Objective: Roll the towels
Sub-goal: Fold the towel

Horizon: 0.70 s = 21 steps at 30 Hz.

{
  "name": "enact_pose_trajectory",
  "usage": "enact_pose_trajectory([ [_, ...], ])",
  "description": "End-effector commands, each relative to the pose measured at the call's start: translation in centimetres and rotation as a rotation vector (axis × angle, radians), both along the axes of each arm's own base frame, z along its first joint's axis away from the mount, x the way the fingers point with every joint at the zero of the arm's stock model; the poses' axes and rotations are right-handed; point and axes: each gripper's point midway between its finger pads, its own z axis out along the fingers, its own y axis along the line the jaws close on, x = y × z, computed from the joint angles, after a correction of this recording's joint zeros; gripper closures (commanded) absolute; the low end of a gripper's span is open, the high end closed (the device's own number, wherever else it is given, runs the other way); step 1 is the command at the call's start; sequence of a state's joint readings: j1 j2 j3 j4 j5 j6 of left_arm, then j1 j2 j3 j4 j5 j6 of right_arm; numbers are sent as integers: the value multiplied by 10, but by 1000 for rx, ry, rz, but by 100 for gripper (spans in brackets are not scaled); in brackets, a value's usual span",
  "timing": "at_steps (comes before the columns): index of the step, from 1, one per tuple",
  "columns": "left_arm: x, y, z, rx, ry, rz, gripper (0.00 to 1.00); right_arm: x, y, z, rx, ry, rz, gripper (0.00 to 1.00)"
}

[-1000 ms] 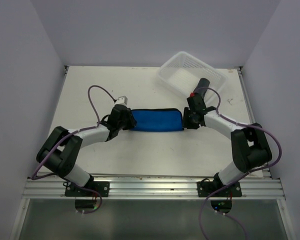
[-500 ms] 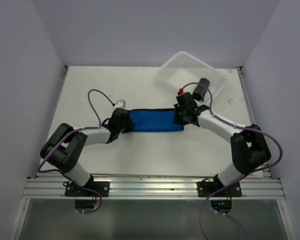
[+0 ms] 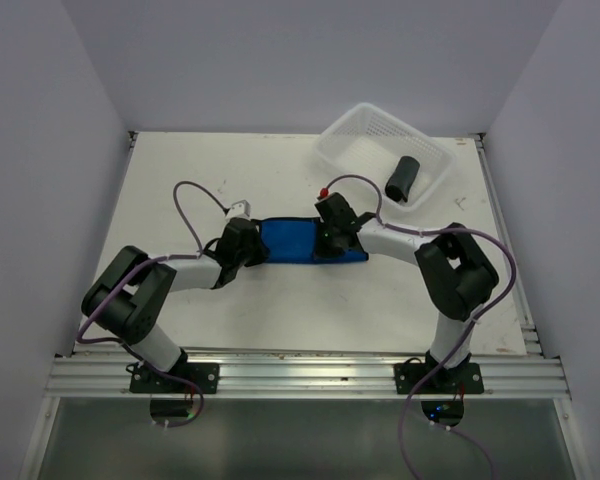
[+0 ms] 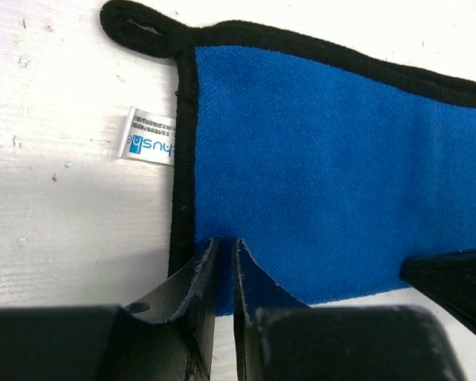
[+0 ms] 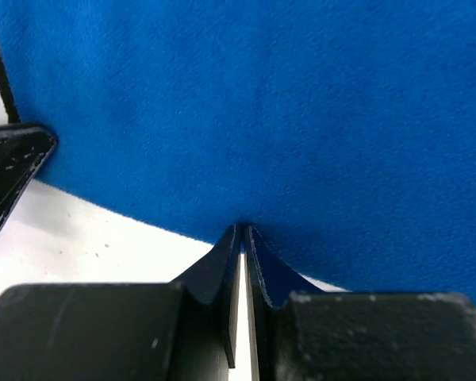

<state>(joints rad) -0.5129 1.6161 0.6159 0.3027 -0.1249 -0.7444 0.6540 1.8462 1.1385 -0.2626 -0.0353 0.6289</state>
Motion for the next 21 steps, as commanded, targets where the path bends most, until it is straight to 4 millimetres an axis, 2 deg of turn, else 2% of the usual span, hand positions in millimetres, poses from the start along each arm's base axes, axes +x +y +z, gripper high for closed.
enact_pose_trajectory([
  [1,-23,18,-27,75,93,22,84,5,-12,2,-29,-37,-43,90],
  [7,-26,25,-32,103,112,40,85,2,-45,-12,-75,-16,-100,89],
  [13,-32,32,-38,133,140,56,86,0,-71,-12,-76,-10,-137,87],
  [16,-33,30,-41,127,151,54,86,5,-65,-5,-35,-40,-116,84],
  [17,-32,28,-42,116,154,50,86,3,-61,-4,-10,-29,-97,80],
  [19,-33,26,-43,108,156,44,87,1,-57,-2,5,-19,-86,79],
  [21,-33,26,-42,106,155,44,88,4,-62,-1,-17,-28,-106,79],
])
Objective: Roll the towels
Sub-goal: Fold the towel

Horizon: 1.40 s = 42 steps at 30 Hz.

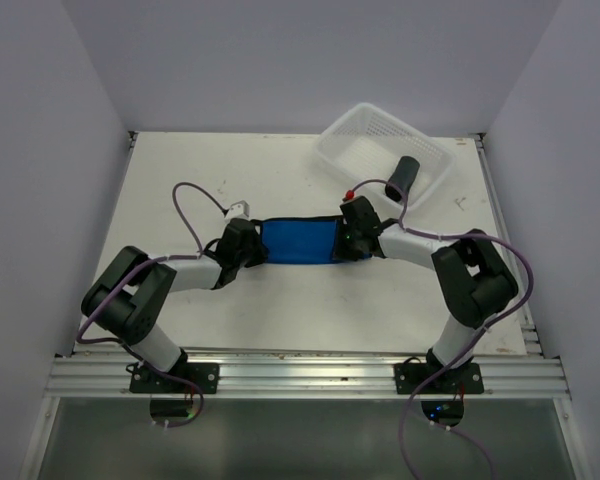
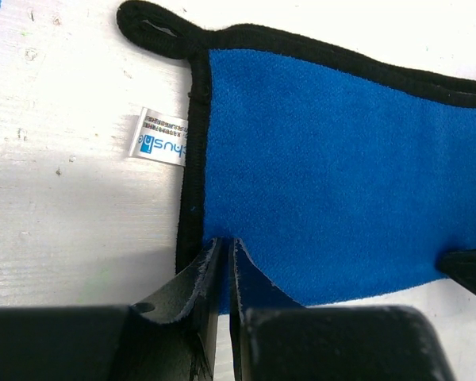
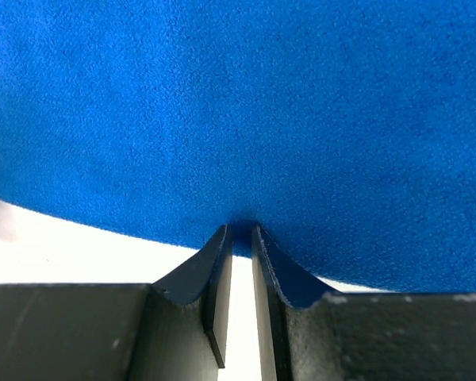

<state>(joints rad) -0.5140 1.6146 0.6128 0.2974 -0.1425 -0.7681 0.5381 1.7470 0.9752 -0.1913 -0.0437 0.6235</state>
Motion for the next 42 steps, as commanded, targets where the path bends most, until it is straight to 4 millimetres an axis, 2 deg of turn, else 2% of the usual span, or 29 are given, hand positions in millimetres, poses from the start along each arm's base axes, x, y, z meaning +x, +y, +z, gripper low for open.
enact_pose_trajectory([
  [1,-33,24,-41,111,150,17,88,-1,-12,5,-37,-12,-4,79],
  [7,-35,30,-37,130,142,25,88,6,-49,3,-77,6,-111,79],
  [10,-36,30,-37,133,144,24,88,11,-68,6,-92,-2,-145,76],
  [17,-37,30,-36,128,140,17,88,8,-75,7,-100,1,-142,74],
  [20,-38,31,-34,133,134,12,88,7,-77,13,-103,-12,-147,73],
  [25,-43,33,-29,134,118,1,87,7,-86,45,-106,-87,-174,67],
  [27,-45,34,-30,135,119,0,87,7,-90,49,-120,-97,-182,64],
  [29,-46,34,-31,133,123,-2,87,4,-92,45,-131,-82,-182,63],
  [33,-46,33,-32,132,127,-5,87,-7,-88,22,-114,-17,-184,61],
  [38,-49,32,-33,127,135,-11,87,-7,-75,-3,-64,26,-169,58],
  [42,-50,32,-33,126,134,-14,87,-3,-74,-15,-62,41,-184,59],
])
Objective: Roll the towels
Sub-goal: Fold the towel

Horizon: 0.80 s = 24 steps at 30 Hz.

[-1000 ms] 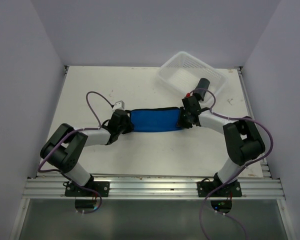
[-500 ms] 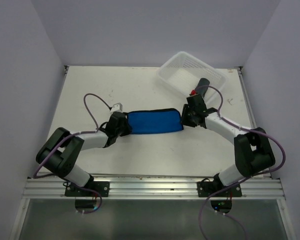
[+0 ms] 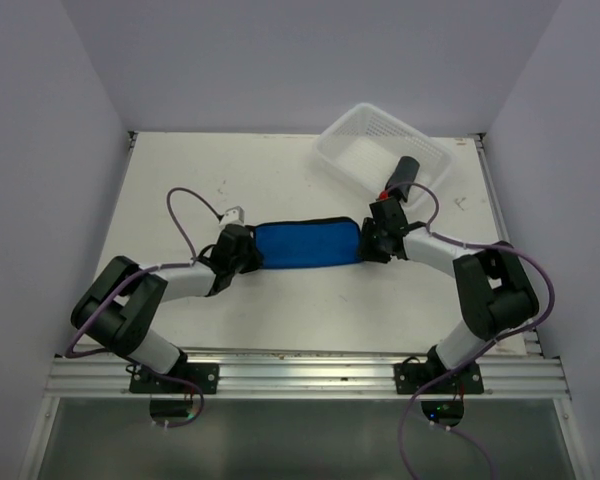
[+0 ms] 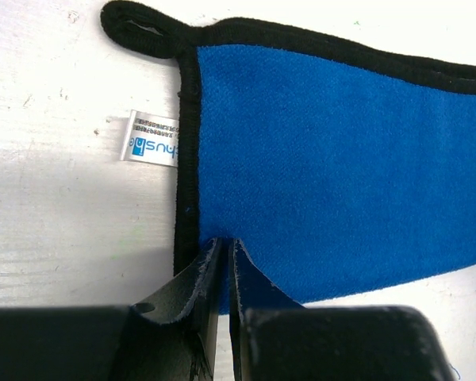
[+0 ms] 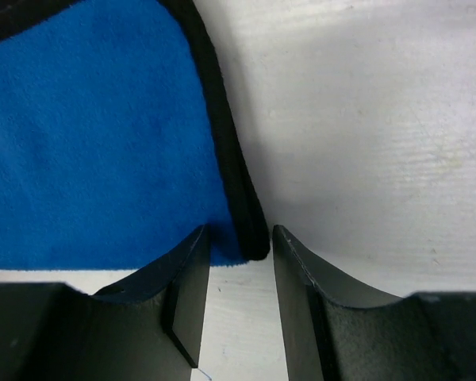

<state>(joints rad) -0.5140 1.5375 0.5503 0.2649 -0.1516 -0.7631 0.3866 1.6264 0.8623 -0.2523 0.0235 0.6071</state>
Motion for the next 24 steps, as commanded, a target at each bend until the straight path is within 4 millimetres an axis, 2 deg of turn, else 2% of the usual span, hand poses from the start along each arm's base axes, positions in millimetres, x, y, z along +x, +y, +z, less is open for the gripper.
enact_pose_trajectory([
  [1,-32,20,-32,107,123,-18,87,3,5,-14,26,16,-15,59],
  [6,-33,21,-32,105,122,-17,87,0,4,-20,21,30,-18,63],
  [7,-33,21,-32,106,122,-18,87,-1,4,-21,21,33,-19,70],
  [11,-33,20,-31,103,119,-22,86,-3,2,-15,16,33,-11,87],
  [13,-34,20,-29,98,118,-25,86,-5,1,-6,6,27,7,98],
  [15,-35,19,-27,94,115,-29,86,-5,-2,4,-19,12,45,100],
  [20,-42,19,-15,63,87,-34,87,-34,-26,26,-122,31,107,100],
  [24,-56,11,-12,26,81,-59,87,-62,-41,28,-154,60,129,100],
])
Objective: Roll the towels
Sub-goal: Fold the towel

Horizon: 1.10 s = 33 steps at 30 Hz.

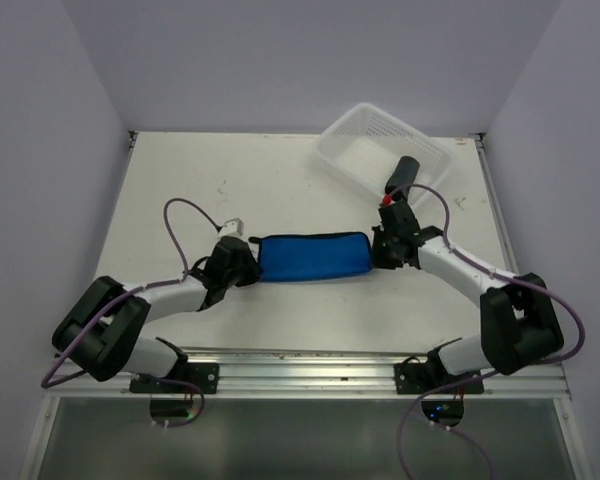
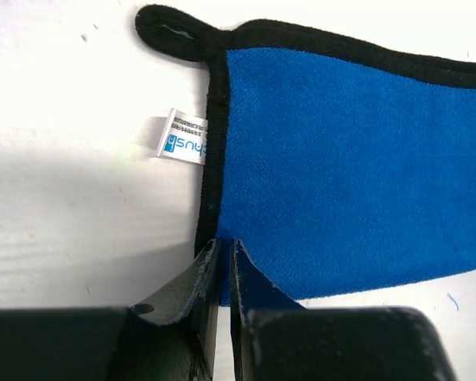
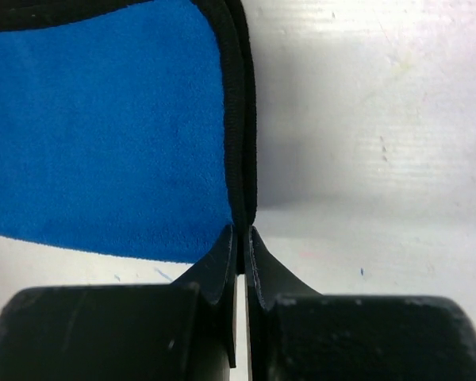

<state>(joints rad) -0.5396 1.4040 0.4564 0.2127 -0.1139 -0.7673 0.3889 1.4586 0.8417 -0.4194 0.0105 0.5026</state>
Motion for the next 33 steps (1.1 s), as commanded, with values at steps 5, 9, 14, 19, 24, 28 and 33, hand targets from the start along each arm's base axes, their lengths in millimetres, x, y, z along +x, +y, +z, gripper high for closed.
enact_pose_trajectory([
  [5,-39,-12,-7,-6,46,-49,87,-47,-29,2,-88,43,52,100],
  [9,-35,-13,11,-10,12,-42,82,-48,-20,6,-53,31,78,100],
  [14,-21,-7,47,3,-100,-16,75,-41,-8,17,-32,-14,80,100],
  [19,-19,-9,39,12,-83,-24,75,-25,25,46,-62,-80,144,100],
  [24,-25,-6,14,29,-28,-14,84,-22,72,57,-47,-98,227,100],
  [28,-28,-6,10,12,-27,-8,85,-24,100,58,-35,-99,270,100],
  [33,-31,-9,2,-7,-22,-20,86,-25,136,62,2,-105,320,100],
])
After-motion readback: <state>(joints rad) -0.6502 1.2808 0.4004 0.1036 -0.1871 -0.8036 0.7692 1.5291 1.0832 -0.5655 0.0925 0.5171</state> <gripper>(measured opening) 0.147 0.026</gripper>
